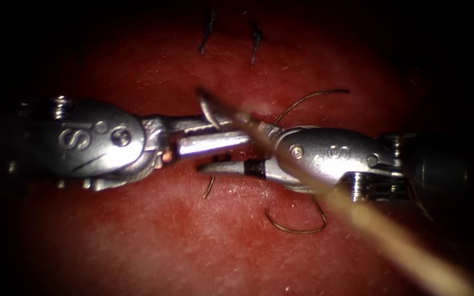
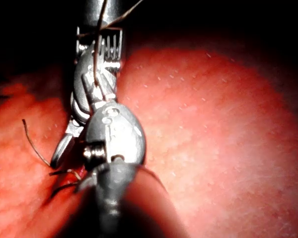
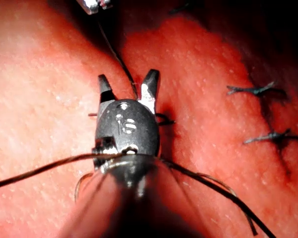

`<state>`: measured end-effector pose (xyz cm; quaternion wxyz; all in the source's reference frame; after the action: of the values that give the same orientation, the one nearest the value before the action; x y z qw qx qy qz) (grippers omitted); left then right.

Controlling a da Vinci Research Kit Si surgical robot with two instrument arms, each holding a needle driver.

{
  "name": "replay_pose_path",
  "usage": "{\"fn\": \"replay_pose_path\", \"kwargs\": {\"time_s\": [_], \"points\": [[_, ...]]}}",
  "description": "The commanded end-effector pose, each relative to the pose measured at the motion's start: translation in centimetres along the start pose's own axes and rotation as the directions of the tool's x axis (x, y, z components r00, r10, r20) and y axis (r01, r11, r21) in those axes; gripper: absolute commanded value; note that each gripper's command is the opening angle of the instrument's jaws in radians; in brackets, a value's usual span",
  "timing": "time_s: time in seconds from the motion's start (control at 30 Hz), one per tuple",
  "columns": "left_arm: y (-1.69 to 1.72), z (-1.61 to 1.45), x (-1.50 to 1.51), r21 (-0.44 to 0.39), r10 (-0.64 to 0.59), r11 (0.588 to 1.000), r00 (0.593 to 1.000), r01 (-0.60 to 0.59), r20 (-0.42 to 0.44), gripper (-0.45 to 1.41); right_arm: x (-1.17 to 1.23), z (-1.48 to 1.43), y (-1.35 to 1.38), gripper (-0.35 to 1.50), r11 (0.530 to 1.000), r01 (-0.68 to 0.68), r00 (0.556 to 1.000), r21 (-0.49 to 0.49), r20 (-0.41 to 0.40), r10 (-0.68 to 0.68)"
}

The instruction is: Wound Closure

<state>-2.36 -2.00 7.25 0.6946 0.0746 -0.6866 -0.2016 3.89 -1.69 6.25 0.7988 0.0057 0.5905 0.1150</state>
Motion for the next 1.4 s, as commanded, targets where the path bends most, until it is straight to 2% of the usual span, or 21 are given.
{"fn": "replay_pose_path", "kwargs": {"time_s": [0.03, 0.07, 0.13, 0.17, 0.2, 0.3, 0.4, 0.57, 0.7, 0.8, 0.87, 0.97, 1.0, 1.07, 1.13, 1.17, 1.23, 1.4], "points": [[-0.02, 0.04, 0.06, 0.003, -0.001, 1.000, 1.000, 0.001, 0.000, -0.21, -0.02, 0.05, -0.06, -0.03, 0.999, 0.040, 0.999, 0.003, -0.003, -0.040], [-0.03, 0.03, 0.06, 0.004, -0.001, 1.000, 1.000, 0.001, 0.001, -0.21, -0.02, 0.03, -0.06, -0.35, 0.999, 0.053, 0.999, 0.004, -0.004, -0.053], [-0.03, 0.01, 0.06, 0.009, -0.001, 1.000, 1.000, 0.001, 0.006, -0.11, -0.04, -0.04, -0.06, -0.35, 0.998, 0.065, 0.998, 0.004, 0.001, -0.065], [-0.03, 0.00, 0.05, 0.002, -0.001, 1.000, 1.000, 0.001, 0.002, 0.07, -0.05, -0.08, -0.04, -0.35, 0.998, 0.070, 0.997, -0.006, 0.015, -0.070], [-0.04, -0.02, 0.04, -0.033, -0.002, 0.999, 1.000, 0.002, -0.018, 0.62, -0.09, -0.17, -0.01, -0.35, 0.997, 0.079, 0.996, -0.020, 0.043, -0.078], [-0.03, -0.02, 0.00, -0.122, -0.011, 0.993, 0.998, 0.003, -0.064, 0.94, -0.17, -0.26, 0.06, -0.35, 0.996, 0.082, 0.995, -0.034, 0.062, -0.080], [-0.04, 0.00, -0.06, -0.167, -0.020, 0.986, 0.996, 0.005, -0.087, 1.04, -0.26, -0.29, 0.11, -0.35, 0.996, 0.084, 0.994, -0.042, 0.074, -0.080], [-0.02, 0.09, -0.24, -0.238, -0.006, 0.971, 0.989, -0.029, -0.148, 1.08, -0.42, -0.25, 0.05, -0.35, 0.994, 0.100, 0.992, -0.043, 0.078, -0.096], [0.02, 0.16, -0.27, -0.271, -0.020, 0.962, 0.983, -0.030, -0.180, 0.94, -0.46, -0.22, -0.02, -0.35, 0.994, 0.107, 0.991, -0.036, 0.090, -0.104], [0.05, 0.24, -0.30, -0.266, -0.023, 0.964, 0.985, -0.025, -0.173, 0.84, -0.46, -0.22, -0.02, -0.35, 0.994, 0.108, 0.990, -0.036, 0.090, -0.104], [0.03, 0.30, -0.34, -0.257, -0.022, 0.966, 0.986, -0.021, -0.166, 0.61, -0.46, -0.23, -0.02, -0.35, 0.994, 0.107, 0.991, -0.036, 0.091, -0.103], [-0.01, 0.27, -0.35, -0.223, 0.028, 0.973, 0.986, -0.065, -0.165, 0.14, -0.45, -0.25, -0.02, -0.35, 0.994, 0.107, 0.991, -0.034, 0.090, -0.104], [-0.04, 0.21, -0.35, -0.213, 0.029, 0.975, 0.985, -0.065, -0.172, 0.07, -0.45, -0.27, -0.02, -0.35, 0.994, 0.107, 0.990, -0.031, 0.091, -0.104], [-0.05, 0.13, -0.34, -0.211, 0.028, 0.975, 0.983, -0.067, -0.184, 0.12, -0.44, -0.28, -0.02, -0.35, 0.994, 0.106, 0.991, -0.032, 0.089, -0.103], [-0.06, 0.07, -0.33, -0.207, 0.029, 0.976, 0.981, -0.069, -0.191, 0.00, -0.44, -0.28, -0.01, -0.35, 0.994, 0.104, 0.991, -0.037, 0.085, -0.101], [-0.08, 0.00, -0.31, -0.187, 0.046, 0.979, 0.976, -0.087, -0.211, -0.43, -0.42, -0.29, 0.01, -0.35, 0.994, 0.102, 0.992, -0.041, 0.082, -0.098], [-0.07, -0.06, -0.31, -0.145, 0.085, 0.983, 0.975, -0.117, -0.206, -0.45, -0.38, -0.31, 0.01, -0.35, 0.994, 0.098, 0.993, -0.046, 0.075, -0.094], [-0.04, -0.12, -0.26, -0.125, 0.114, 0.982, 0.973, -0.141, -0.200, -0.45, -0.26, -0.45, -0.01, -0.35, 0.994, 0.094, 0.994, -0.053, 0.055, -0.091]]}}
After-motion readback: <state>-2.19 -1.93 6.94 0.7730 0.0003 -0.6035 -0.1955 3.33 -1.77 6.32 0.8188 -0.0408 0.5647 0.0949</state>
